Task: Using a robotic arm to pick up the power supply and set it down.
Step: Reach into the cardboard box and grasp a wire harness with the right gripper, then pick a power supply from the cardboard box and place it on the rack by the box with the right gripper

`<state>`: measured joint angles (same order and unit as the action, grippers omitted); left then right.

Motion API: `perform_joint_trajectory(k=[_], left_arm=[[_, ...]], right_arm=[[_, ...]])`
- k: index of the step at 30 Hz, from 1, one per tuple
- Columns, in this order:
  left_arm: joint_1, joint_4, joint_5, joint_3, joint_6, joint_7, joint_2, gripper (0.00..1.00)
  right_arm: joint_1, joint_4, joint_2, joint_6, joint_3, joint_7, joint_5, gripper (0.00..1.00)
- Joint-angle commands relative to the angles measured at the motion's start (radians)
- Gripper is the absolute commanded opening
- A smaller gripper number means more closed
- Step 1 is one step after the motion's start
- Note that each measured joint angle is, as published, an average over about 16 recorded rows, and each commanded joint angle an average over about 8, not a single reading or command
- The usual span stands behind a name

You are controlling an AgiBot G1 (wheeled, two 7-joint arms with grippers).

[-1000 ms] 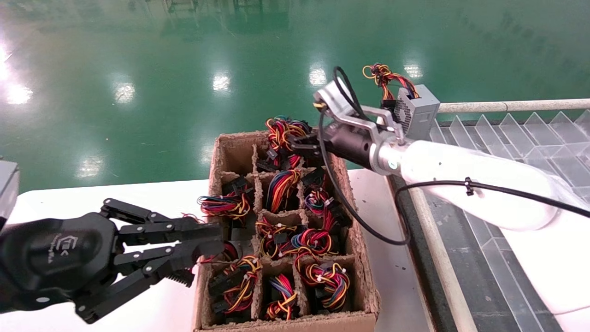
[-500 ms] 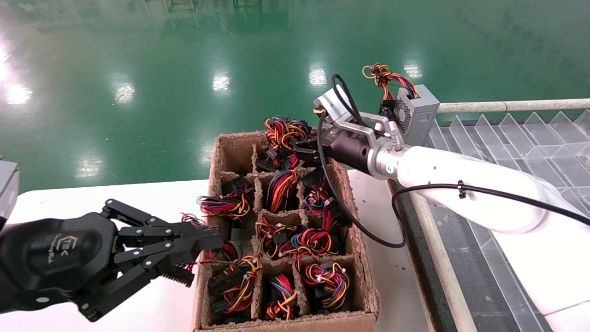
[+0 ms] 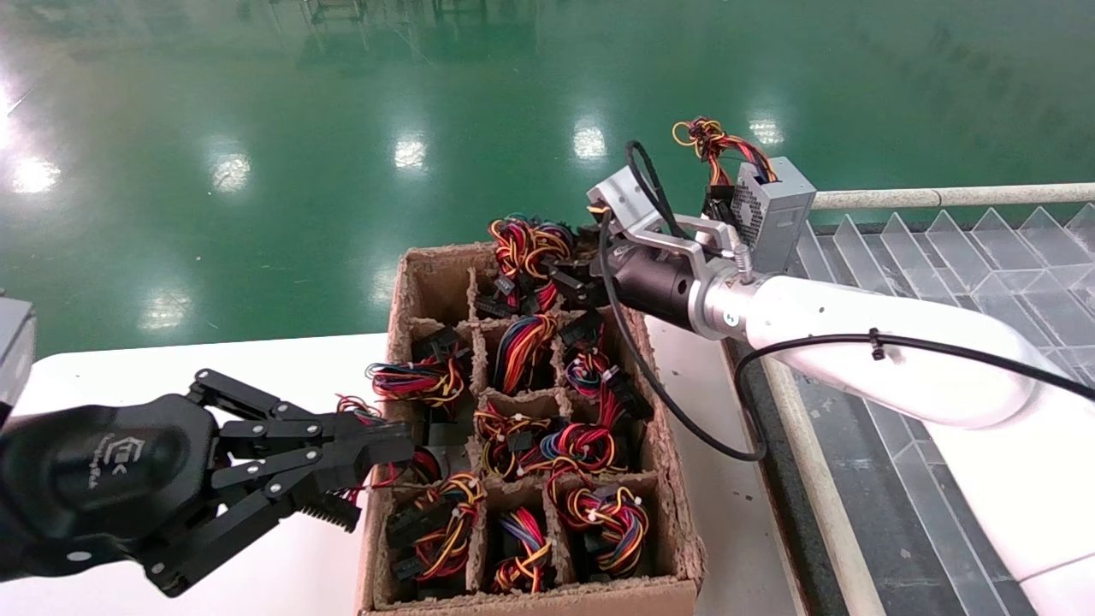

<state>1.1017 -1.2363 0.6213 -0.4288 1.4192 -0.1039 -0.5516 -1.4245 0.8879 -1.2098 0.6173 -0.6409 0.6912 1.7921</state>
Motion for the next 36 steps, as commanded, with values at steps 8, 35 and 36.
perform_joint_trajectory(k=[8, 35, 36], left_arm=[[0.000, 0.000, 0.000, 0.000, 0.000, 0.000, 0.000, 0.00], [0.000, 0.000, 0.000, 0.000, 0.000, 0.000, 0.000, 0.00], [0.000, 0.000, 0.000, 0.000, 0.000, 0.000, 0.000, 0.00]], right_arm=[[0.002, -0.006, 0.009, 0.014, 0.007, -0.037, -0.029, 0.00], [-0.044, 0.448, 0.258, -0.028, 0.133, 0.067, -0.018, 0.00], [-0.057, 0.454, 0.267, -0.033, 0.138, 0.057, -0.010, 0.00]])
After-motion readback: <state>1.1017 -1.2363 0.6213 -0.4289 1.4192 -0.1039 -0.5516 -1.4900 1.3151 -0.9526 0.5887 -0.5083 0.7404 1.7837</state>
